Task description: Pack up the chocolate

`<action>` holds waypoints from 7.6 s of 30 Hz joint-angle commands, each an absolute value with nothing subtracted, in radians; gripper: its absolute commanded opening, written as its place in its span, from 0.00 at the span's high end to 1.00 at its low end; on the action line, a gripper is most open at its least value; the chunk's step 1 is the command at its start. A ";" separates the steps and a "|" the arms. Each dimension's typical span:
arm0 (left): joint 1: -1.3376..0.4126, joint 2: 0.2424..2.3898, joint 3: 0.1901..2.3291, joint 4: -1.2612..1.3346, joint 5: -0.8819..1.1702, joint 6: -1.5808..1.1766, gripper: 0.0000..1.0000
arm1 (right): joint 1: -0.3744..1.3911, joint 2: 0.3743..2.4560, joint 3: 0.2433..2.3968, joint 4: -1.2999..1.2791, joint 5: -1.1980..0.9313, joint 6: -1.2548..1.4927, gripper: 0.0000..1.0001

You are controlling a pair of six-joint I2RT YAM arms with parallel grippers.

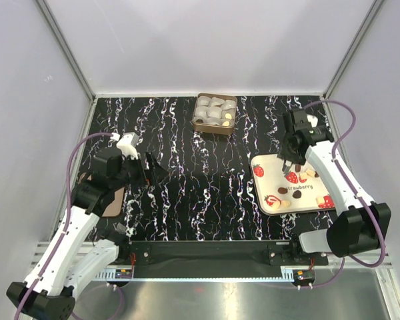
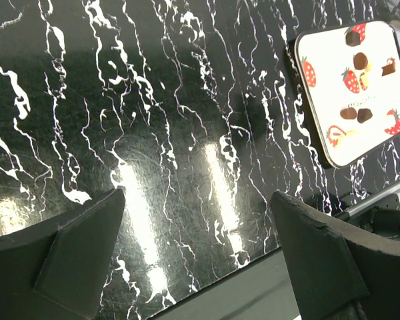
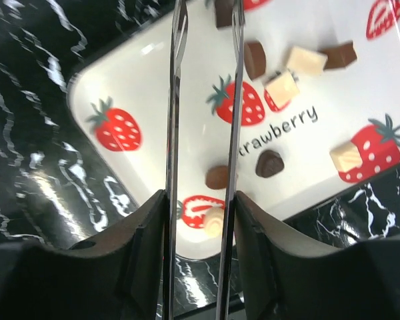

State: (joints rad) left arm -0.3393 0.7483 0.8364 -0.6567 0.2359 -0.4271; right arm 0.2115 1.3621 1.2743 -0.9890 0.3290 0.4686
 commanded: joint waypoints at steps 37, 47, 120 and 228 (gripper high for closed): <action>-0.337 0.787 0.854 -0.623 0.247 -0.410 0.01 | -0.028 1.353 1.020 -0.724 0.098 0.403 0.50; -0.337 0.785 0.854 -0.617 0.252 -0.414 0.01 | -0.028 1.313 1.014 -0.733 0.095 0.407 0.59; -0.337 0.856 0.847 -0.595 0.215 -0.402 0.01 | 0.463 2.223 2.095 -0.629 0.089 0.273 0.56; -0.339 0.769 0.811 -0.568 0.278 -0.456 0.01 | 0.353 0.965 0.923 -1.101 0.169 0.756 0.67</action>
